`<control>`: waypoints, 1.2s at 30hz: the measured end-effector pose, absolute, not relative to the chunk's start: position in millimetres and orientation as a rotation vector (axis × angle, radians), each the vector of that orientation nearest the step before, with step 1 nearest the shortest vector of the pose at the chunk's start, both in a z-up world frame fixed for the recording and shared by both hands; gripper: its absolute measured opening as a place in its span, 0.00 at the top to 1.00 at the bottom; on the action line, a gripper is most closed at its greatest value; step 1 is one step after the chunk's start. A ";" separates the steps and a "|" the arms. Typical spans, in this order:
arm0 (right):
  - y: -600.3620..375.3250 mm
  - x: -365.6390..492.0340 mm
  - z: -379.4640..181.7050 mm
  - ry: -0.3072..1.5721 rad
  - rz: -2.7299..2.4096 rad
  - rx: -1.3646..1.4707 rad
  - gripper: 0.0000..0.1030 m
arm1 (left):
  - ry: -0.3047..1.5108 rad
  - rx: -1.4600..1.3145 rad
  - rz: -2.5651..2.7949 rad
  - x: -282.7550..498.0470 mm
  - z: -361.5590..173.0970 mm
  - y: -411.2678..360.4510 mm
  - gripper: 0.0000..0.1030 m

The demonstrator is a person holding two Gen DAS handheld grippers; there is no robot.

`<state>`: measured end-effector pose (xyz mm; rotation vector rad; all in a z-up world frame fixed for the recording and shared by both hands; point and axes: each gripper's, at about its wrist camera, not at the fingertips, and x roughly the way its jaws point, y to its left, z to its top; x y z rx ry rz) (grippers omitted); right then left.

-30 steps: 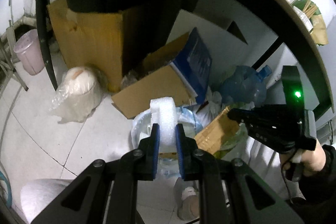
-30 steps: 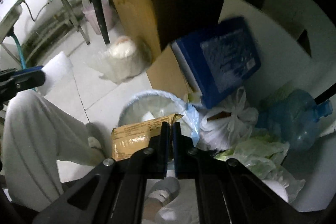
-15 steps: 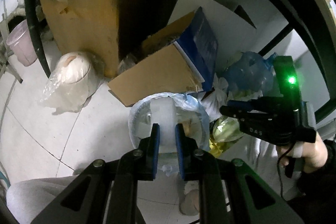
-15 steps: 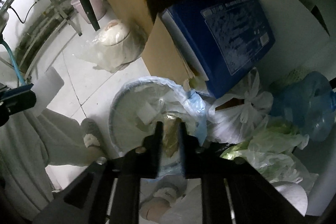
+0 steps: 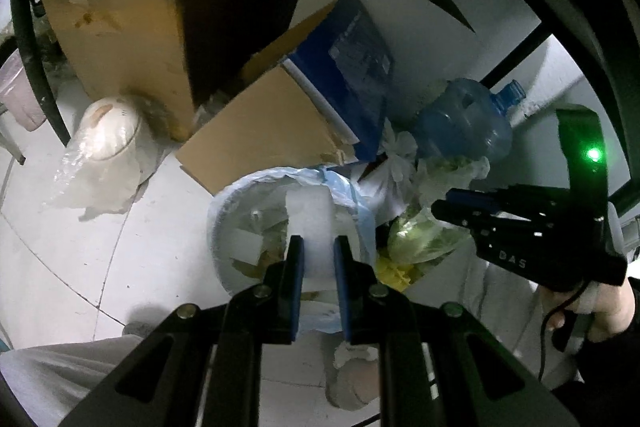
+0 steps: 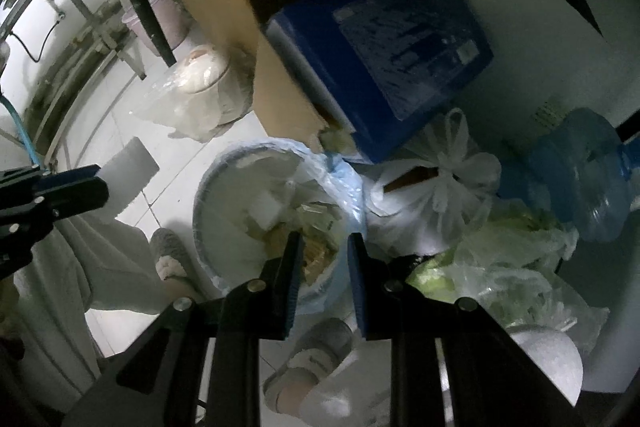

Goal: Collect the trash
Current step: 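Open the left tool over the bin while the right tool opens to drop the packet, then raise both open tools from the bin back up to the counter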

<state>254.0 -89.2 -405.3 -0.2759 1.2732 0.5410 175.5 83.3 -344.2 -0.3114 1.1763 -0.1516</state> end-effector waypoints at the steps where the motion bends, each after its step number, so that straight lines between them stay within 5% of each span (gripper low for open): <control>1: -92.0 253.6 -404.1 1.273 0.538 -0.272 0.80 | 1.178 -0.304 -0.151 176.2 -343.5 80.8 0.85; 7: -107.7 251.8 -392.0 1.266 0.538 -0.222 0.80 | 1.160 -0.288 -0.143 176.4 -333.3 72.6 0.54; 36: -104.5 204.5 -306.2 1.123 0.609 -0.208 0.80 | 1.034 -0.268 -0.106 129.2 -264.6 75.1 0.53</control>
